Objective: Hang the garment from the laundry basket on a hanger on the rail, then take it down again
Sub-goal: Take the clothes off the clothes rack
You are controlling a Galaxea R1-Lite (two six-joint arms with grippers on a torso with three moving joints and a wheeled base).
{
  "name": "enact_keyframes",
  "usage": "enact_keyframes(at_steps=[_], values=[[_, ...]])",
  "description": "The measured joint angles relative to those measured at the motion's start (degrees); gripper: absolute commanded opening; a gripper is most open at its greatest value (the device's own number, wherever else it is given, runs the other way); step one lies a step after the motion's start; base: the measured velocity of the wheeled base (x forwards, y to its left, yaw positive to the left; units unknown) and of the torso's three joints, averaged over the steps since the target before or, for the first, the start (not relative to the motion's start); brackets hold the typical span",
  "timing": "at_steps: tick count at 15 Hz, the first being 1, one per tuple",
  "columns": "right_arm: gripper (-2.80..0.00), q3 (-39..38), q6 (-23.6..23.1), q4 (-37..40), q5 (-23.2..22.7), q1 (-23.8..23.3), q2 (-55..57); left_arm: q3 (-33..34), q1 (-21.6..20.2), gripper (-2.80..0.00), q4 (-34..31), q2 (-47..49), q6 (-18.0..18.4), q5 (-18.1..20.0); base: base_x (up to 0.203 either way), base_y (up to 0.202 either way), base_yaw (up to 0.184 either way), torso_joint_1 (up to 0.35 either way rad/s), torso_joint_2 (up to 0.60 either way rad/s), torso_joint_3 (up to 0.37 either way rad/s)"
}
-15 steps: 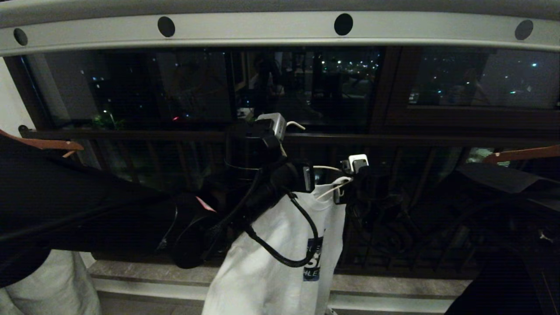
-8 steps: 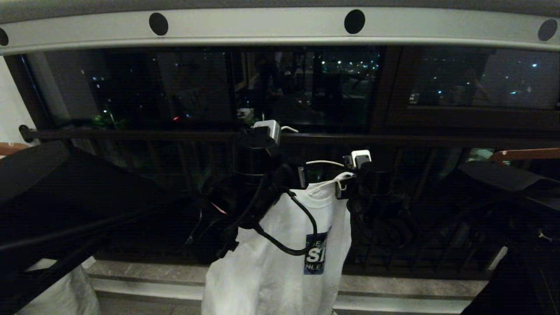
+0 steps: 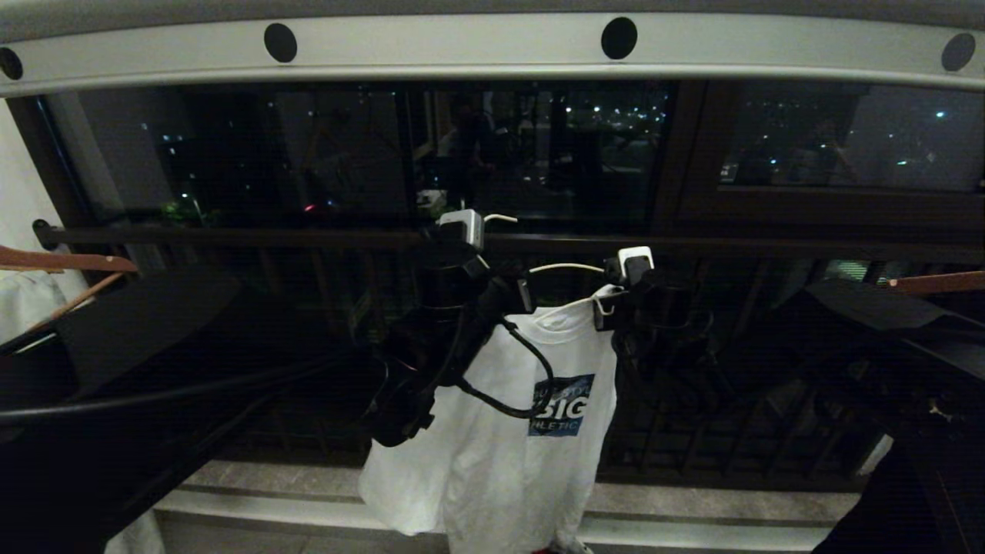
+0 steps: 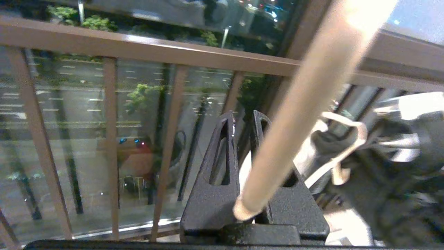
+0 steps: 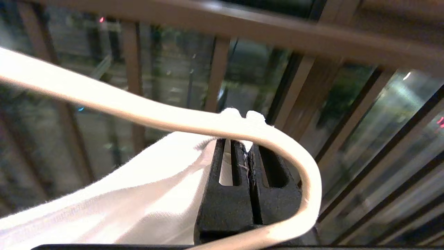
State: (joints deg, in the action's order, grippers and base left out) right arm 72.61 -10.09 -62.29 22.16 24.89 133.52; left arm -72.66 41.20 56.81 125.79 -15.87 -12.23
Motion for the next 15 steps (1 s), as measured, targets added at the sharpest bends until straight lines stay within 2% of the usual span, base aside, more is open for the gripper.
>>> enact_keyframes(at_steps=[2, 5, 8, 10, 13, 15], values=[[-2.8, 1.05, -2.35, -0.99, -0.17, -1.08, 0.66, -0.02, -0.14, -2.8, 0.19, 1.81, -1.81, -0.01, 0.0, 0.0, 0.0, 0.0, 0.0, 0.0], [-2.8, 4.28, -5.84, -2.92, -0.3, -2.37, 3.25, -1.85, -1.21, -2.8, 1.82, 4.88, -2.01, 0.19, 0.0, 0.0, 0.0, 0.0, 0.0, 0.0], [-2.8, 5.28, -6.33, -5.31, -0.26, -2.78, 4.86, -3.21, -1.51, -2.8, 1.35, 7.08, -0.96, -0.11, 0.0, 0.0, 0.0, 0.0, 0.0, 0.0], [-2.8, 5.05, -6.49, -6.81, -0.26, -2.67, 5.22, -5.06, -1.51, -2.8, -0.24, 8.14, 0.28, -2.65, 0.0, 0.0, 0.0, 0.0, 0.0, 0.0], [-2.8, 3.42, -6.9, -9.06, -0.14, -2.67, 5.63, -6.66, -1.38, -2.8, -0.23, 9.33, 0.11, -3.56, 0.0, 0.0, 0.0, 0.0, 0.0, 0.0], [-2.8, 2.45, -6.9, -9.48, -0.09, -2.67, 5.65, -6.95, -1.33, -2.8, -0.23, 9.74, -1.48, -3.56, 0.0, 0.0, 0.0, 0.0, 0.0, 0.0]])
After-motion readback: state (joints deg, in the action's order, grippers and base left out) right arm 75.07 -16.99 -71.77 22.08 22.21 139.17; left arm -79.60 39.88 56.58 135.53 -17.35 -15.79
